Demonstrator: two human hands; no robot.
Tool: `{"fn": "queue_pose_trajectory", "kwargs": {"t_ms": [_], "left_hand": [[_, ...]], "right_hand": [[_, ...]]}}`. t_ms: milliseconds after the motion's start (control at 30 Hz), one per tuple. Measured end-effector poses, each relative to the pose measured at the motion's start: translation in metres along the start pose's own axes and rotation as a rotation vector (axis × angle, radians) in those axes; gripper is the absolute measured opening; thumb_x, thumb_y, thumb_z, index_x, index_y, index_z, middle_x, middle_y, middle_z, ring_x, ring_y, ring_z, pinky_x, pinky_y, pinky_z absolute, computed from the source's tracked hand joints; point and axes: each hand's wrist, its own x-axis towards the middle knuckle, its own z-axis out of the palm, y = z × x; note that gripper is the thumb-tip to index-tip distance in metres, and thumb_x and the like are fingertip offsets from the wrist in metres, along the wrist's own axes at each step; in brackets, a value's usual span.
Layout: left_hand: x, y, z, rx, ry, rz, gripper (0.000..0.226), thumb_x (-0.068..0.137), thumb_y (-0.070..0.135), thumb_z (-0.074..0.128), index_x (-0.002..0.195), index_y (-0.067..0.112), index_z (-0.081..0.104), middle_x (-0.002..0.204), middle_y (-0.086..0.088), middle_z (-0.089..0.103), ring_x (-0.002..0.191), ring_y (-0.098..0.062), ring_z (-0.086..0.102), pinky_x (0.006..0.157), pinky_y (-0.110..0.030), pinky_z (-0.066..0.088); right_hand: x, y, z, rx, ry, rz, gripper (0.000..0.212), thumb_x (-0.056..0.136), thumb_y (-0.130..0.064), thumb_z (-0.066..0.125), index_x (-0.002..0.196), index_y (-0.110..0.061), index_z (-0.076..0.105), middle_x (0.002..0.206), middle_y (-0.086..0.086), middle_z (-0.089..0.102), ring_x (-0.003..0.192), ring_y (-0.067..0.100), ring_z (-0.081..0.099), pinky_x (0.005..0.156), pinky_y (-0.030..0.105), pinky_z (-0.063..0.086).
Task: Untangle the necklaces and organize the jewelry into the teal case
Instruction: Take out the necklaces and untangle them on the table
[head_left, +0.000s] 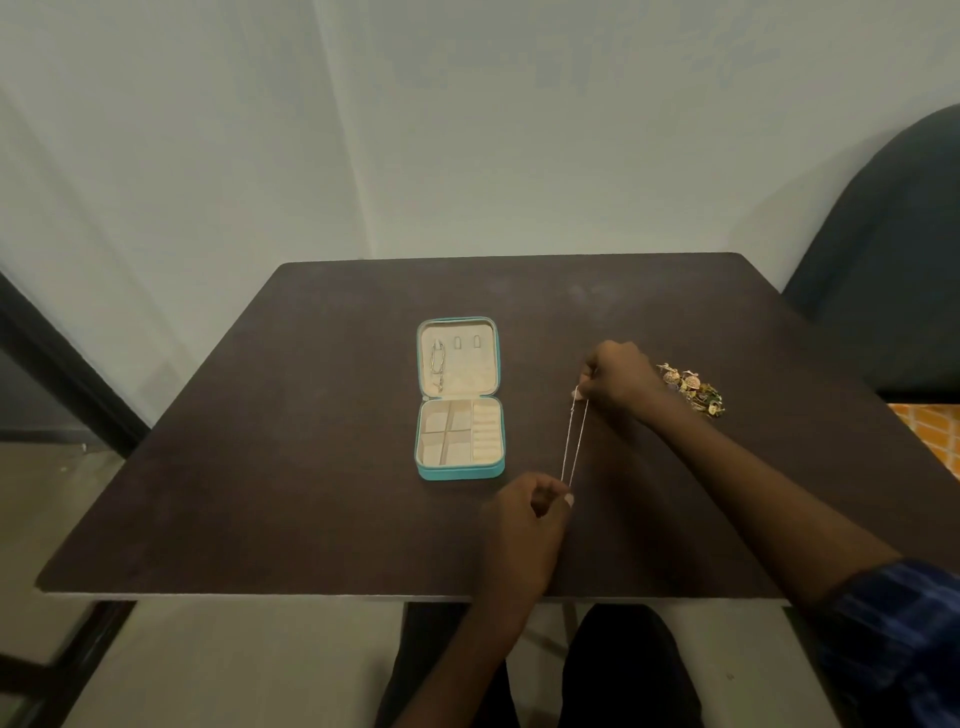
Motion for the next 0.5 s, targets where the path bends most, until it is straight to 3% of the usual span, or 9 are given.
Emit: {"fn": "queue_pose_trajectory", "kwargs": {"t_ms": [133,267,400,500], "left_hand": [[-0.002,0.000,-0.001,-0.285,-0.081,-0.155,0.009,0.093,0.014,0.055,0.092,0.019,0.062,0.076,-0.004,0.066,0.058,-0.009,0.061,0.053,-0.018,0.052],[-0.003,0.000,-0.007,-0.572,-0.074,-0.292,0.012,0.092,0.012,0.055,0.097,0.013,0.067,0.077,-0.005,0.066,0.055,-0.010,0.058,0.047,-0.020,0.049],[-0.003,-0.002,-0.007,-0.489,-0.037,-0.269,0.017,0.093,0.013,0.055,0.106,0.012,0.066,0.071,-0.004,0.061,0.053,-0.007,0.056,0.049,-0.022,0.051],[-0.003,-0.002,-0.005,-0.334,-0.042,-0.210,0.014,0.095,0.017,0.052,0.094,0.017,0.065,0.067,-0.005,0.060,0.046,-0.005,0.056,0.055,-0.026,0.054]], "right_hand": [[0.003,0.000,0.003,0.003,-0.004,-0.006,0.008,0.081,-0.010,0.068,0.075,-0.005,0.066,0.080,0.005,0.069,0.073,0.016,0.062,0.067,0.030,0.049],[0.003,0.001,0.000,-0.004,0.027,-0.018,0.014,0.077,-0.016,0.073,0.071,-0.006,0.065,0.078,0.006,0.070,0.076,0.023,0.066,0.072,0.039,0.055],[0.001,-0.004,-0.011,-0.045,0.072,-0.032,0.016,0.075,-0.020,0.073,0.069,-0.008,0.064,0.080,0.009,0.071,0.077,0.029,0.064,0.071,0.037,0.053],[-0.003,-0.008,-0.020,-0.070,0.050,-0.035,0.018,0.072,-0.024,0.076,0.069,-0.010,0.066,0.080,0.008,0.070,0.079,0.029,0.063,0.071,0.037,0.052]]}}
